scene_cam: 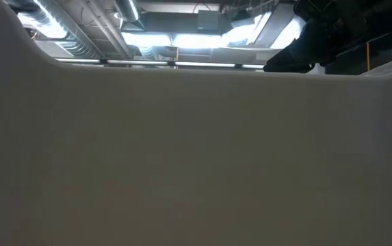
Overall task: Sort rubber bands into baskets
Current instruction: Put the black rubber band in the orange bin
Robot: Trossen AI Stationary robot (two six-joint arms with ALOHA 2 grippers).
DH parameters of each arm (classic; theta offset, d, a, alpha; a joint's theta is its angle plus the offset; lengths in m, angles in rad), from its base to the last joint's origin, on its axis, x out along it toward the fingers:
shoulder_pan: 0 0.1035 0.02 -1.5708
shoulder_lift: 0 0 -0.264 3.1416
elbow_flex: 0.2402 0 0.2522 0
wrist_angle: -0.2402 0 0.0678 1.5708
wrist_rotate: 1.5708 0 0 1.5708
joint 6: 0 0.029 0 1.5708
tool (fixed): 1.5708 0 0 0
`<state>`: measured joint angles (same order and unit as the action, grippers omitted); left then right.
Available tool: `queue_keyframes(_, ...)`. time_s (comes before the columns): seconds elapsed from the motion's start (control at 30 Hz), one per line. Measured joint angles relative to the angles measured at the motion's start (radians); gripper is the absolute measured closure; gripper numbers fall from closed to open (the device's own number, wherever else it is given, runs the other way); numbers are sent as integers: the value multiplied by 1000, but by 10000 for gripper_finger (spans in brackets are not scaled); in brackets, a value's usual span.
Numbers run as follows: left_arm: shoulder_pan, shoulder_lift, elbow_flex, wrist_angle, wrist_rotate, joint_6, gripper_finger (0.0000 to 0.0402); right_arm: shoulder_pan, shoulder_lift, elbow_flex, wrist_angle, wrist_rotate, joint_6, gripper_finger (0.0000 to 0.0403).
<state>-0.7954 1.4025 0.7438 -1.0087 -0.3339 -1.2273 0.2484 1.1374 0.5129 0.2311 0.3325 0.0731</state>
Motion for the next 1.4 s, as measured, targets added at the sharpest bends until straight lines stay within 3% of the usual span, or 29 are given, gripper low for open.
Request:
queue_keyframes(0.2,19,2,-19,6,60,3,260,0,0,0,0,0,0,247)
queue_keyframes(0.93,26,164,-18,-2,62,78,263,0,0,0,5,0,0,247)
queue_keyframes(1.07,26,172,-16,2,62,73,291,0,0,0,5,0,0,247)
queue_keyframes(1.3,26,172,3,-3,61,104,390,0,0,0,5,0,0,247)
queue_keyframes(1.4,26,172,17,-9,60,107,392,0,0,0,5,0,0,247)
